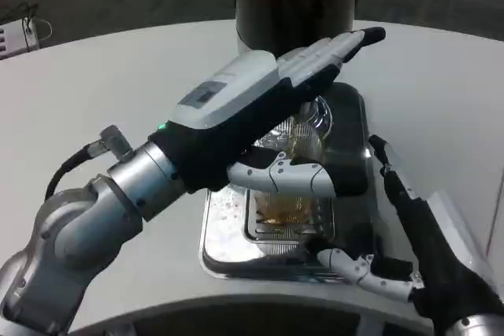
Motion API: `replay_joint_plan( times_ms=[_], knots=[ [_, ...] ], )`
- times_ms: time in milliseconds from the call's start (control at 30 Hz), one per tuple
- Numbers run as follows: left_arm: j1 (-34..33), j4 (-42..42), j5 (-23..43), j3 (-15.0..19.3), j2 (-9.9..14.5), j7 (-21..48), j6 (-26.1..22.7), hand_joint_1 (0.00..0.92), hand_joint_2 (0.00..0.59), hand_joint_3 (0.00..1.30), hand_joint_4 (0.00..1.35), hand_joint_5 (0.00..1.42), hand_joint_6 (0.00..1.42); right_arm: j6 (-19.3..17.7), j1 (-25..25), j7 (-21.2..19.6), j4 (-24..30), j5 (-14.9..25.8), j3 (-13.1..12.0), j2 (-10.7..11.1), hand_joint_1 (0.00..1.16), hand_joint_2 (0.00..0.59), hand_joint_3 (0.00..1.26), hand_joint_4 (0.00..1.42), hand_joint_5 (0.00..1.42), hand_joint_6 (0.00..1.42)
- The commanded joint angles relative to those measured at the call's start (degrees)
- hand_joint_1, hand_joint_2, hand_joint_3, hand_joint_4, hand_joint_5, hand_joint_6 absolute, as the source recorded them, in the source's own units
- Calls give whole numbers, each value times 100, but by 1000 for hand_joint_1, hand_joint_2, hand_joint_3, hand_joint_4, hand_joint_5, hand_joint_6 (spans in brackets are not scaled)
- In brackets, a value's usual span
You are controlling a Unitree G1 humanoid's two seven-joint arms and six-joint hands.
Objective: Grasp the cup under the faucet to collect the drink, then remove the cup.
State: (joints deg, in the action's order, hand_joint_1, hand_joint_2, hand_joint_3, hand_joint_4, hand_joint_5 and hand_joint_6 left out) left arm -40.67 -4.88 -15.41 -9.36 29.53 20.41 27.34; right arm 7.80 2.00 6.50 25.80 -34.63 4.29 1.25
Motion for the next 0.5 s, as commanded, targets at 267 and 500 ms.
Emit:
replay_joint_plan(
  times_ms=[267, 500],
  knots=[
    [163, 115, 14, 86, 244, 343, -349, 0, 25, 0, 0, 0, 40, 150, 762, -519, -836, 328, 232, -108, 774, 204, 0, 0, 13, 33],
    [144, 219, 50, 133, 309, 397, -414, 0, 22, 0, 0, 0, 40, 132, 1114, -743, -1196, 510, 341, -129, 777, 203, 0, 0, 6, 33]
  ],
)
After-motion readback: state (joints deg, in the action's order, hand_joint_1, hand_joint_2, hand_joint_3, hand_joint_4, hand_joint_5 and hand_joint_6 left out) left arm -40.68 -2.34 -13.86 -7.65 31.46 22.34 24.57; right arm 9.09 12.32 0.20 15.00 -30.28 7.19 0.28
